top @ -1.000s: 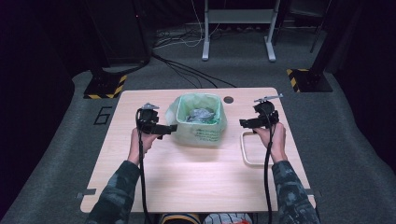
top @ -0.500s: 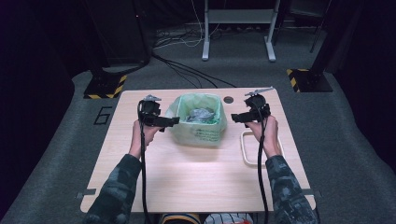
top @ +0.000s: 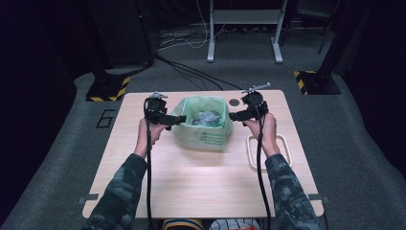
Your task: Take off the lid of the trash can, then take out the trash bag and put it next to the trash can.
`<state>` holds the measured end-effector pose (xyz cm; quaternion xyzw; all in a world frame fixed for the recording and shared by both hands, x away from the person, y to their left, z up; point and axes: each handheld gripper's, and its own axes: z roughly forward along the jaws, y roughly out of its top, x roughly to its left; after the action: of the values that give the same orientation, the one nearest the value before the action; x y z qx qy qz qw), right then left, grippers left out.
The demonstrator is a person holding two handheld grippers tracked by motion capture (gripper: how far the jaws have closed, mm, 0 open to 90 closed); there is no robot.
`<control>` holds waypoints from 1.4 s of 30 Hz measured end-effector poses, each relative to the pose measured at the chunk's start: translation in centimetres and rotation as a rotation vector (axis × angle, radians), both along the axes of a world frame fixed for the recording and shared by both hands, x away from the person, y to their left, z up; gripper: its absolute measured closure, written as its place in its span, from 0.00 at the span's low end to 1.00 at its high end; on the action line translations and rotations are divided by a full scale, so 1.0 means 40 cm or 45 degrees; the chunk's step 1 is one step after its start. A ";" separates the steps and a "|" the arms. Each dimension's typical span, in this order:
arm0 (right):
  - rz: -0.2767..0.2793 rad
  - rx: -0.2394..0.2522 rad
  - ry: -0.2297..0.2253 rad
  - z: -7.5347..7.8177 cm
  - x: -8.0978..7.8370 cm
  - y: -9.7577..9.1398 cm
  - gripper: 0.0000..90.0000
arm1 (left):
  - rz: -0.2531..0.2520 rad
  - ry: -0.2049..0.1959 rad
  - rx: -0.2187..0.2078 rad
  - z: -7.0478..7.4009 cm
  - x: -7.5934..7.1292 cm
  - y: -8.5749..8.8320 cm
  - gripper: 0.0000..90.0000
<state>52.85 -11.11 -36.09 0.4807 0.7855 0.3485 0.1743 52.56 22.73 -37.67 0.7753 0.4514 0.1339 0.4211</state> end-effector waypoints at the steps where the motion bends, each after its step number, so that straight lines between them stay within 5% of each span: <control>1: 0.000 0.002 -0.003 0.002 0.003 0.003 0.09 | -0.007 0.005 0.001 0.003 0.002 -0.001 0.01; 14: 0.011 0.028 0.041 -0.002 0.039 0.047 0.14 | -0.016 0.024 0.008 0.002 0.038 -0.034 0.02; 20: -0.012 0.034 0.072 -0.019 0.065 0.080 0.19 | 0.009 0.095 0.014 -0.021 0.077 -0.057 0.07; 33: -0.050 0.020 0.156 -0.065 0.102 0.126 0.52 | 0.086 0.175 0.058 -0.055 0.122 -0.068 0.38; 42: -0.063 0.016 0.187 -0.080 0.105 0.135 0.73 | 0.113 0.202 0.022 -0.075 0.121 -0.067 0.71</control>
<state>57.05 -5.71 -39.30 0.5254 0.7818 0.3130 0.1219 57.41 20.04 -40.66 0.7663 0.5162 0.0944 0.3708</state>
